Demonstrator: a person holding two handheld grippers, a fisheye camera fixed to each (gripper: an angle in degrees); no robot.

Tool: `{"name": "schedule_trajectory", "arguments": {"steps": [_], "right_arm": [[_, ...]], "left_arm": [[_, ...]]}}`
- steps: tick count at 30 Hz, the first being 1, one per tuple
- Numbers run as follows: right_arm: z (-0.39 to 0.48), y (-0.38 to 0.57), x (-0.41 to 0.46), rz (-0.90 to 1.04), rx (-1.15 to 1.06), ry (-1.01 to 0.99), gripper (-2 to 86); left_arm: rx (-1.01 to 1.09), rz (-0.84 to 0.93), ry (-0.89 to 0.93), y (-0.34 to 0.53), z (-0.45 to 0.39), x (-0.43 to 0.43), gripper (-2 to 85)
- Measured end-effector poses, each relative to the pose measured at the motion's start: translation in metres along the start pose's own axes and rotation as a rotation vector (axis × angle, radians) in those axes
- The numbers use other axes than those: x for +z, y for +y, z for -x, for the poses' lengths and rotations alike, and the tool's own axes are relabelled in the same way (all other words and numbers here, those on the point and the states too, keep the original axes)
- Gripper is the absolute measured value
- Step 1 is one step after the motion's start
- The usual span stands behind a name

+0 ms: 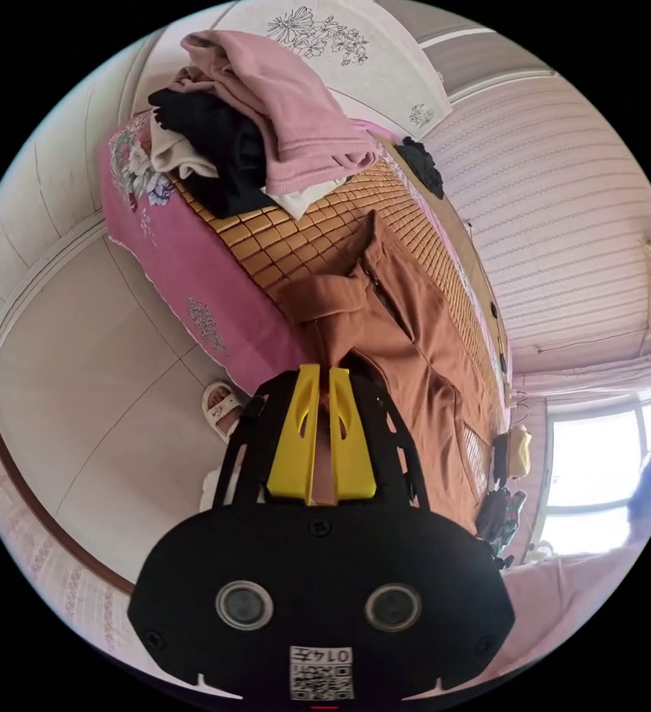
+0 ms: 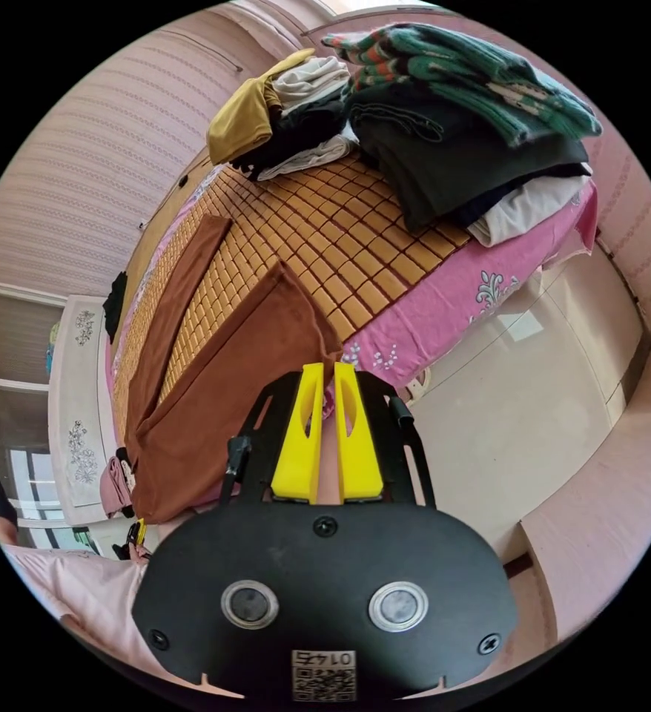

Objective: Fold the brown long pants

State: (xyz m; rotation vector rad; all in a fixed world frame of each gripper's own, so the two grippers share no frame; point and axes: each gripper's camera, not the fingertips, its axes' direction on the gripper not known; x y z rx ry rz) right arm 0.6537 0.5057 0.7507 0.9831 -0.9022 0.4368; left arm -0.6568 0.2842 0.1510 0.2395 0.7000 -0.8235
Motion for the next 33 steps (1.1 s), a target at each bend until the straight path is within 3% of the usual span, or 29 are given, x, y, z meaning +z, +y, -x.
{"name": "schedule_trajectory", "arguments": {"steps": [6, 12, 15, 19, 24, 27, 31, 33], "right_arm": [[0.091, -0.031, -0.023, -0.081, -0.301, 0.093, 1.6], [0.22, -0.142, 0.016, -0.128, -0.576, 0.095, 2.3], [0.271, -0.21, 0.056, -0.182, -0.538, 0.035, 3.5], [0.308, -0.255, 0.122, -0.22, -0.463, 0.037, 9.4], [0.277, -0.241, 0.196, -0.103, -0.426, 0.14, 15.8], [0.244, -0.233, 0.232, -0.011, -0.342, 0.104, 18.8], [0.237, -0.226, 0.252, -0.039, -0.288, 0.008, 14.1], [0.246, -0.225, 0.264, -0.023, -0.297, 0.072, 10.4]], "left_arm": [[0.137, -0.15, 0.065, 0.01, -0.043, -0.023, -0.8], [0.273, -0.242, 0.17, -0.06, -0.119, 0.015, 0.4], [0.325, -0.297, 0.19, -0.111, -0.165, 0.062, 3.4], [0.162, -0.256, 0.178, -0.158, -0.185, 0.136, 6.0], [0.192, -0.088, -0.055, -0.141, -0.182, 0.184, 8.0], [0.241, -0.021, -0.2, -0.12, -0.183, 0.208, 9.0], [0.355, 0.02, -0.388, -0.106, -0.211, 0.244, 9.0], [0.431, 0.084, -0.519, -0.103, -0.229, 0.269, 9.0]]}}
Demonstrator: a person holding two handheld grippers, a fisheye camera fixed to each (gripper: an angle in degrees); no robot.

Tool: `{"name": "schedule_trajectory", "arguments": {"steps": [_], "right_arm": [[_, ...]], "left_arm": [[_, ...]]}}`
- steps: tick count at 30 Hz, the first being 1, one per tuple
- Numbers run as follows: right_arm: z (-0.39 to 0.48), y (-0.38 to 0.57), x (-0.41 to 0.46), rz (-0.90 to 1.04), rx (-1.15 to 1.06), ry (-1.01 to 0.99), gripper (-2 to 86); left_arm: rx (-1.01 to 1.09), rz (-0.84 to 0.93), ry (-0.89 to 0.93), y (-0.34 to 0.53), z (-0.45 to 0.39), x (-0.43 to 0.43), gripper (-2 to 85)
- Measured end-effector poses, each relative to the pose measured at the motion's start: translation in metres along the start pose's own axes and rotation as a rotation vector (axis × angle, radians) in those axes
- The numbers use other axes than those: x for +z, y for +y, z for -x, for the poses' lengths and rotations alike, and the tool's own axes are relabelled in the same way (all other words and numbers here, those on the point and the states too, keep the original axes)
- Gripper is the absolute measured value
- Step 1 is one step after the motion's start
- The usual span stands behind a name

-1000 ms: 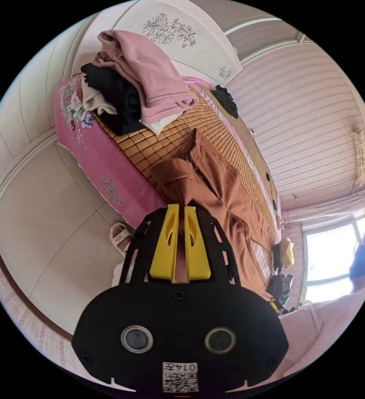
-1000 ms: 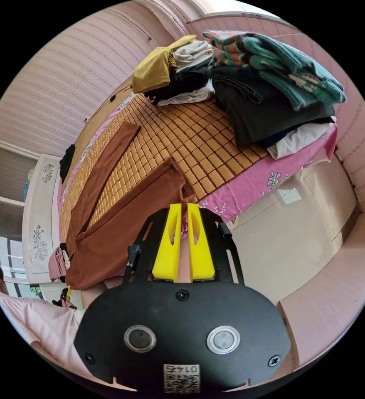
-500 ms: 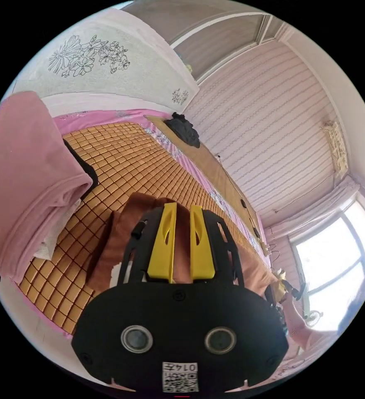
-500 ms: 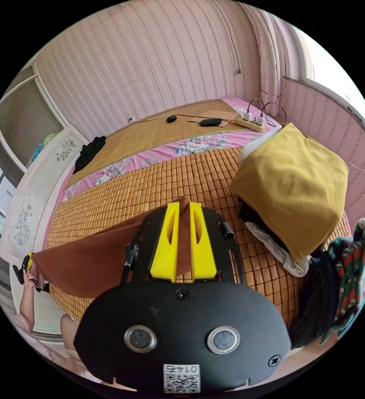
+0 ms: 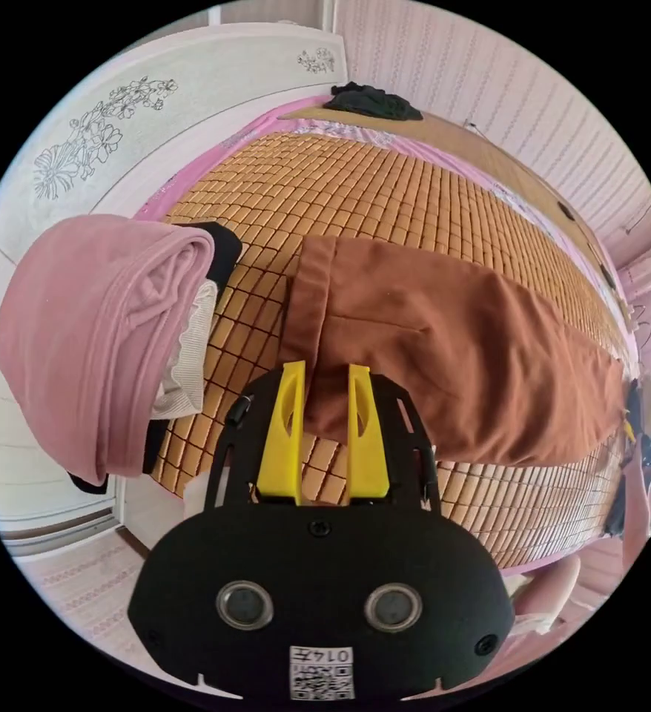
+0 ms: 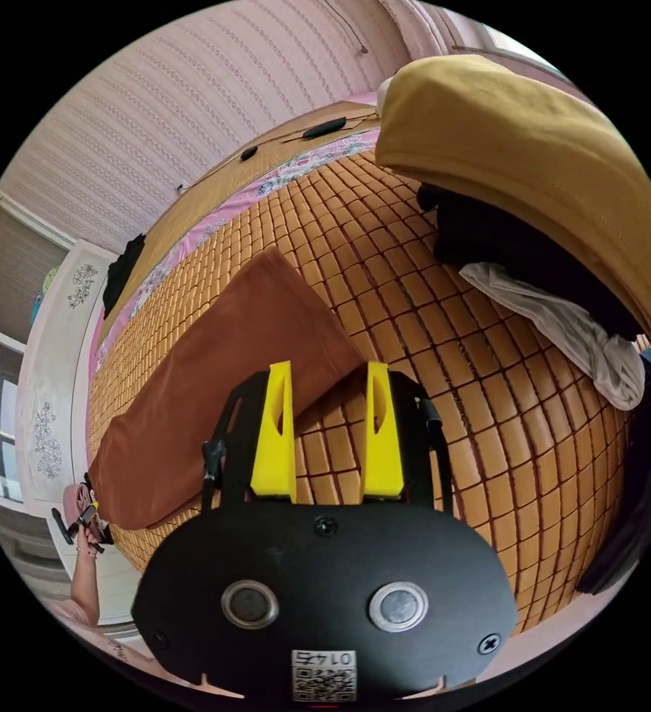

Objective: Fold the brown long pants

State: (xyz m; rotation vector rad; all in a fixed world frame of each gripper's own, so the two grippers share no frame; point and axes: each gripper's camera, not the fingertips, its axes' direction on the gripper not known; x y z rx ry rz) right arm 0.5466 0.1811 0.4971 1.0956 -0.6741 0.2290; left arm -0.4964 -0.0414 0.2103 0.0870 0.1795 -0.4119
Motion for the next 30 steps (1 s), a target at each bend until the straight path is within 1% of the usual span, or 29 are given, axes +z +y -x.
{"name": "schedule_trajectory", "arguments": {"steps": [1, 2, 4, 6, 8, 11, 13, 16, 18, 20, 21, 24, 27, 29, 30], "right_arm": [[0.009, -0.001, 0.006, 0.024, -0.027, 0.073, 7.3], [0.013, -0.001, 0.008, 0.029, -0.048, 0.091, 5.8], [0.023, 0.003, 0.006, 0.019, -0.096, 0.094, 3.0], [0.022, 0.013, 0.0, 0.01, -0.124, 0.093, 2.2], [0.015, 0.028, -0.01, 0.005, -0.143, 0.08, 1.8], [-0.004, 0.074, -0.033, 0.004, -0.159, 0.066, 1.6], [-0.026, 0.127, -0.054, 0.023, -0.137, 0.067, 1.8], [-0.055, 0.195, -0.062, 0.076, -0.069, 0.101, 2.9], [-0.069, 0.224, -0.055, 0.134, -0.029, 0.127, 4.3], [-0.079, 0.24, -0.051, 0.161, 0.003, 0.165, 5.4], [-0.08, 0.243, -0.052, 0.147, 0.012, 0.209, 5.4], [-0.058, 0.226, -0.054, 0.064, -0.048, 0.32, 3.4], [-0.017, 0.191, -0.03, 0.013, -0.176, 0.269, 0.9], [0.007, 0.167, 0.002, 0.042, -0.225, 0.227, 0.3], [0.02, 0.152, 0.026, 0.055, -0.244, 0.22, 0.1]], "left_arm": [[0.052, 0.053, -0.073, -0.004, -0.016, 0.011, 9.0], [0.109, 0.075, -0.134, -0.006, -0.032, 0.021, 8.7], [0.183, 0.099, -0.185, -0.01, -0.049, 0.029, 7.9], [0.219, 0.136, -0.191, -0.014, -0.057, 0.036, 5.8], [0.27, 0.204, -0.213, -0.015, -0.062, 0.047, 2.0], [0.355, 0.299, -0.234, -0.005, -0.072, 0.06, 0.3], [0.42, 0.367, -0.246, 0.008, -0.079, 0.072, -0.2], [0.5, 0.374, -0.278, 0.029, -0.092, 0.08, -0.3], [0.528, 0.345, -0.285, 0.039, -0.096, 0.079, -0.2], [0.477, 0.314, -0.247, 0.048, -0.09, 0.071, -0.4], [0.467, 0.303, -0.244, 0.05, -0.088, 0.068, -0.4], [0.453, 0.208, -0.226, 0.061, -0.088, 0.045, -0.6], [0.506, 0.098, -0.097, 0.075, -0.11, 0.021, -0.7], [0.608, 0.013, 0.0, 0.094, -0.15, 0.016, -0.7], [0.637, 0.0, 0.031, 0.099, -0.161, 0.018, -0.7]]}}
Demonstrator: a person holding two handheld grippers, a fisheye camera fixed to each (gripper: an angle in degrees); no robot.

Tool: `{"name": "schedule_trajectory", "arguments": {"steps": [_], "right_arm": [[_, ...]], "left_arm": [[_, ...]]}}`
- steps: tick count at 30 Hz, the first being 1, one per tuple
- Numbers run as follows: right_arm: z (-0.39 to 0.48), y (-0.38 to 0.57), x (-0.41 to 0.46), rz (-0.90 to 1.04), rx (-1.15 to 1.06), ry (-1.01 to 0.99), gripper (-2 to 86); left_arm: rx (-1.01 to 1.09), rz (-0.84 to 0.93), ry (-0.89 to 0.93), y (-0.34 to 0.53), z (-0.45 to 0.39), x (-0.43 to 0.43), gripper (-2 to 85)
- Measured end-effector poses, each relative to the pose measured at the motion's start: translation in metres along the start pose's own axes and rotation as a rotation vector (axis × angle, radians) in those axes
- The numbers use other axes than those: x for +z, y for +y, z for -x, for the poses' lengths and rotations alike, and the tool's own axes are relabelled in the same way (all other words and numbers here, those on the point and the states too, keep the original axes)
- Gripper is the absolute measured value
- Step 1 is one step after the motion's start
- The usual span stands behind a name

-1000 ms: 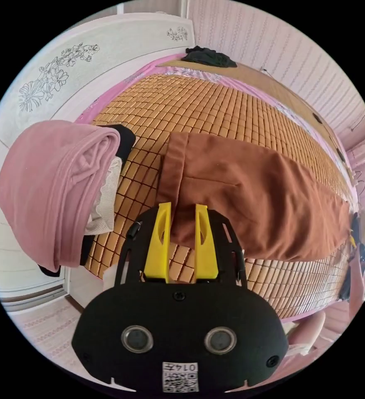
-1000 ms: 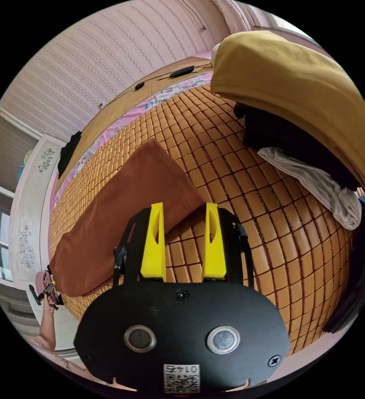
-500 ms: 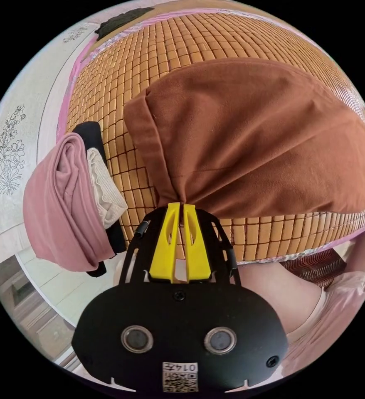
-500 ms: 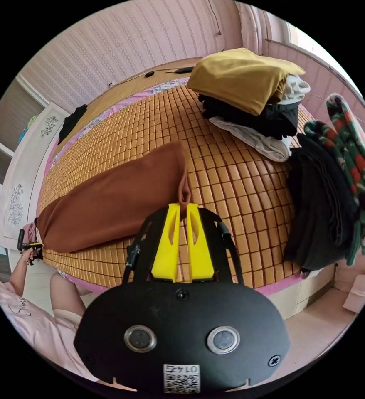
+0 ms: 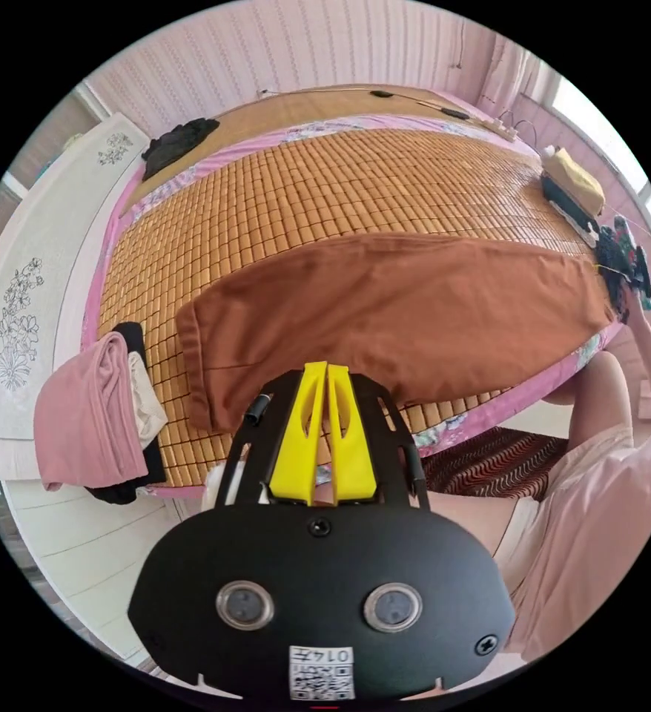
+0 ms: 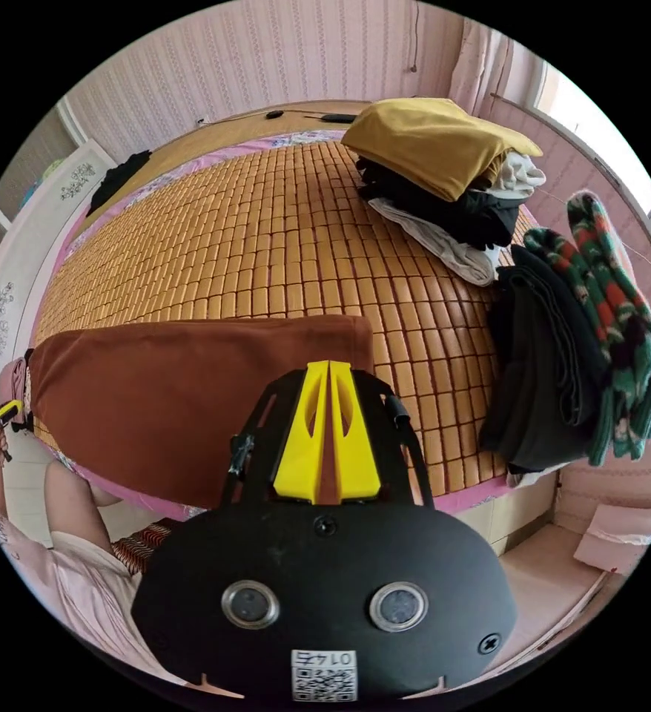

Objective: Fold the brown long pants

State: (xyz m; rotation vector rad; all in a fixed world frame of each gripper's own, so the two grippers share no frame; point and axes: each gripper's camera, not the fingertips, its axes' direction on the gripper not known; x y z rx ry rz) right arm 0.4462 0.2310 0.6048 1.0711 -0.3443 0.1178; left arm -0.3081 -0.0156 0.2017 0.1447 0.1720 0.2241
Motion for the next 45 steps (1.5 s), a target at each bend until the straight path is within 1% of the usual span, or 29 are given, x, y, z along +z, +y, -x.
{"name": "schedule_trajectory", "arguments": {"steps": [2, 4, 5, 7, 9, 12, 14, 15, 16, 17, 19, 20, 21, 22, 24, 25, 26, 28, 29, 30, 31, 32, 34, 36, 38, 41, 43, 44, 45], "right_arm": [[0.016, -0.025, 0.03, 0.035, -0.013, 0.061, -0.1], [0.029, -0.043, 0.06, 0.058, -0.054, 0.214, -0.3], [0.034, -0.045, 0.063, 0.047, -0.072, 0.243, -0.3], [0.048, -0.056, 0.08, 0.08, -0.121, 0.398, -0.4], [0.05, -0.063, 0.089, 0.083, -0.116, 0.435, -0.4], [0.043, -0.076, 0.085, 0.115, -0.088, 0.361, -0.6], [0.055, -0.079, 0.069, 0.05, -0.103, 0.322, -0.7], [0.077, -0.078, 0.055, -0.017, -0.16, 0.26, -0.7], [0.109, -0.076, 0.046, -0.043, -0.258, 0.158, -0.7], [0.127, -0.076, 0.044, -0.04, -0.31, 0.104, -0.7], [0.216, -0.07, 0.047, -0.002, -0.566, -0.11, -0.8], [0.239, -0.068, 0.05, 0.013, -0.625, -0.14, -0.8], [0.286, -0.068, 0.06, 0.057, -0.739, -0.169, -0.8], [0.326, -0.07, 0.068, 0.081, -0.827, -0.16, -0.8], [0.371, -0.077, 0.077, 0.085, -0.907, -0.127, -0.7], [0.389, -0.084, 0.09, 0.123, -0.934, -0.09, -0.6], [0.394, -0.089, 0.102, 0.162, -0.939, -0.056, -0.5], [0.39, -0.113, 0.115, 0.265, -0.901, -0.124, -0.5], [0.387, -0.12, 0.117, 0.299, -0.891, -0.154, -0.5], [0.381, -0.135, 0.12, 0.387, -0.875, -0.207, -0.5], [0.38, -0.147, 0.12, 0.473, -0.891, -0.21, -0.5], [0.381, -0.151, 0.117, 0.479, -0.909, -0.179, -0.5], [0.38, -0.155, 0.108, 0.388, -0.951, -0.061, -0.5], [0.376, -0.152, 0.124, 0.409, -0.946, -0.034, -0.5], [0.366, -0.156, 0.121, 0.401, -0.929, -0.048, -0.5], [0.331, -0.163, 0.112, 0.349, -0.827, -0.155, -0.4], [0.274, -0.153, 0.079, 0.171, -0.668, -0.29, -0.2], [0.254, -0.147, 0.067, 0.114, -0.619, -0.324, -0.1], [0.21, -0.131, 0.044, 0.022, -0.509, -0.363, 0.1]], "left_arm": [[0.125, -0.055, 0.108, -0.01, -0.052, 0.013, -0.8], [0.214, -0.078, 0.148, -0.016, -0.086, 0.027, -0.8], [0.223, -0.073, 0.196, -0.018, -0.101, 0.04, -0.8], [0.263, -0.039, 0.266, -0.02, -0.115, 0.063, -0.7], [0.241, -0.011, 0.256, -0.019, -0.118, 0.081, -0.8], [0.21, 0.021, 0.301, -0.013, -0.109, 0.107, -0.8], [0.156, 0.01, 0.353, -0.01, -0.096, 0.112, -0.8], [0.149, 0.005, 0.353, -0.008, -0.095, 0.11, -0.8], [0.163, -0.032, 0.339, -0.005, -0.097, 0.103, -0.8], [0.217, -0.083, 0.337, -0.002, -0.104, 0.092, -0.7], [0.276, -0.125, 0.369, 0.001, -0.122, 0.082, -0.8], [0.312, -0.125, 0.388, 0.002, -0.138, 0.083, -0.8], [0.333, -0.124, 0.391, 0.002, -0.147, 0.085, -0.8], [0.368, -0.112, 0.372, 0.003, -0.163, 0.091, -0.8], [0.368, -0.144, 0.352, 0.006, -0.175, 0.095, -0.9], [0.386, -0.181, 0.355, 0.01, -0.178, 0.098, -0.9], [0.41, -0.144, 0.312, 0.012, -0.184, 0.11, -1.0], [0.485, -0.037, 0.28, 0.016, -0.194, 0.137, -1.0], [0.476, -0.066, 0.287, 0.02, -0.191, 0.138, -1.0], [0.476, -0.071, 0.29, 0.02, -0.19, 0.137, -1.0], [0.499, -0.049, 0.281, 0.019, -0.19, 0.136, -1.0], [0.517, -0.041, 0.262, 0.019, -0.19, 0.134, -1.0], [0.528, -0.076, 0.244, 0.022, -0.188, 0.129, -1.0], [0.557, -0.044, 0.244, 0.027, -0.191, 0.137, -1.0], [0.596, -0.09, 0.2, 0.036, -0.194, 0.138, -1.0], [0.597, -0.094, 0.18, 0.036, -0.193, 0.135, -0.9], [0.548, -0.112, 0.219, 0.037, -0.183, 0.133, -0.9], [0.516, -0.119, 0.253, 0.038, -0.174, 0.129, -0.8], [0.496, -0.128, 0.27, 0.039, -0.169, 0.126, -0.8]]}}
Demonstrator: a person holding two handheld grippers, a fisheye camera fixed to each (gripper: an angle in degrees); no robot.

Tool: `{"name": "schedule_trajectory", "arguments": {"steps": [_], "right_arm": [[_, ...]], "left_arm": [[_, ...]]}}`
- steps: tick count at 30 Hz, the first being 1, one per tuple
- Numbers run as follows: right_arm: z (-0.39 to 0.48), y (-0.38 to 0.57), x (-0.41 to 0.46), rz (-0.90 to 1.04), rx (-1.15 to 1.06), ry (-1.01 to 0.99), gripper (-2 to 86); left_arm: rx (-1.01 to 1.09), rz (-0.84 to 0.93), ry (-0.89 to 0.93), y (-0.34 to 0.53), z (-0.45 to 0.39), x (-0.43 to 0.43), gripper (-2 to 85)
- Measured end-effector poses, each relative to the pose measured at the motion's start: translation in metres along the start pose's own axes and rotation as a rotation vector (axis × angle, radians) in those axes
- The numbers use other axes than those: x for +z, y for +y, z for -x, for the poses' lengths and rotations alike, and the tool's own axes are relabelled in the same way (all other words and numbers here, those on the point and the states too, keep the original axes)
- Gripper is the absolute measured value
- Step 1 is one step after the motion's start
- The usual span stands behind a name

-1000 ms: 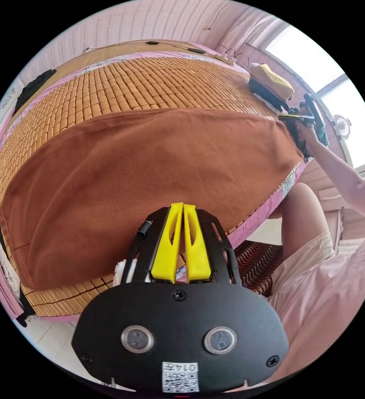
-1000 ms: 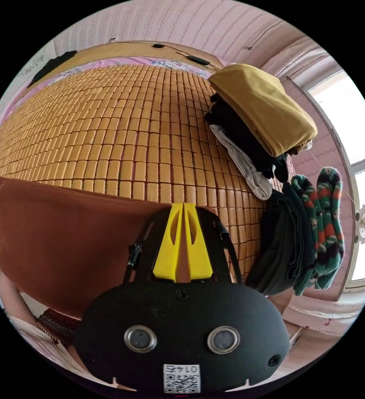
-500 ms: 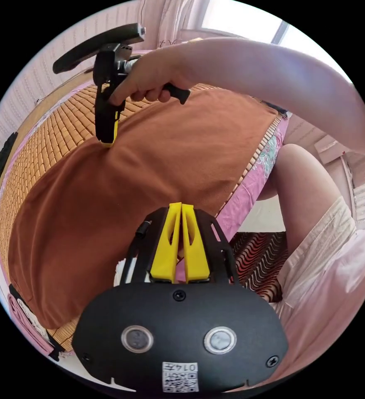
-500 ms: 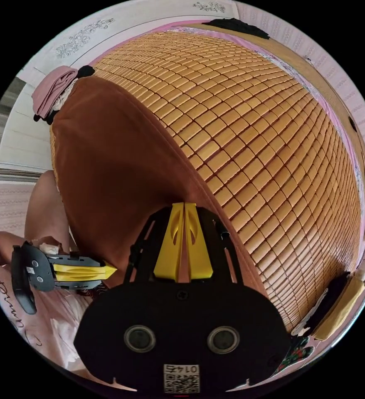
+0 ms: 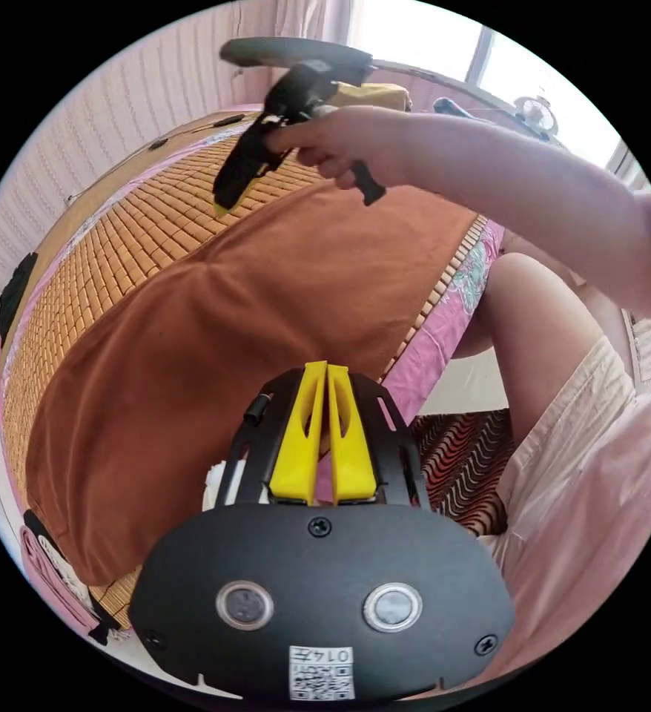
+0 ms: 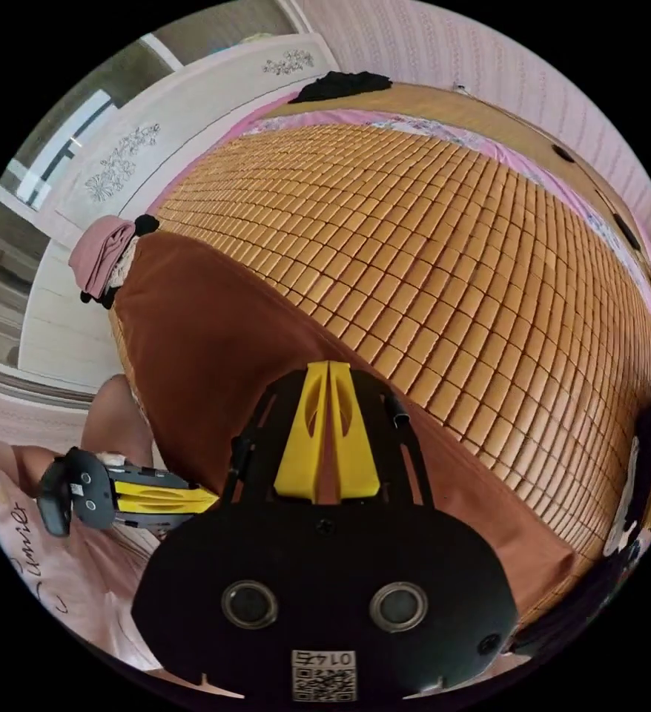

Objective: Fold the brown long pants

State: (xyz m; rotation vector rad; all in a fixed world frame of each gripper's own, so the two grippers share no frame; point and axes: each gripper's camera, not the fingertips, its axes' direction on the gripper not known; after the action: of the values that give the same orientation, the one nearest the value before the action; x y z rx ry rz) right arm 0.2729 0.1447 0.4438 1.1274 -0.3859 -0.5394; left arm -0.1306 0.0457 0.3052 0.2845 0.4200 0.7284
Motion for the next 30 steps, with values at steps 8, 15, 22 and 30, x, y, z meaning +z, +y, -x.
{"name": "schedule_trajectory", "arguments": {"steps": [8, 15, 22, 30], "right_arm": [[-0.151, 0.276, -0.158, -0.124, 0.748, 0.474, 11.9], [-0.23, 0.35, -0.172, -0.134, 0.944, 0.404, 12.1], [-0.241, 0.383, -0.191, -0.219, 0.954, 0.329, 5.7], [-0.251, 0.451, -0.25, -0.59, 0.972, -0.015, 2.1]], "left_arm": [[-0.192, -0.037, 0.021, 0.033, 0.056, -0.041, -0.7], [-0.344, 0.065, -0.008, 0.038, 0.088, -0.036, -0.8], [-0.455, 0.076, 0.09, 0.038, 0.115, -0.03, -0.9], [-0.392, 0.122, 0.105, 0.029, 0.129, -0.042, -1.0]]}}
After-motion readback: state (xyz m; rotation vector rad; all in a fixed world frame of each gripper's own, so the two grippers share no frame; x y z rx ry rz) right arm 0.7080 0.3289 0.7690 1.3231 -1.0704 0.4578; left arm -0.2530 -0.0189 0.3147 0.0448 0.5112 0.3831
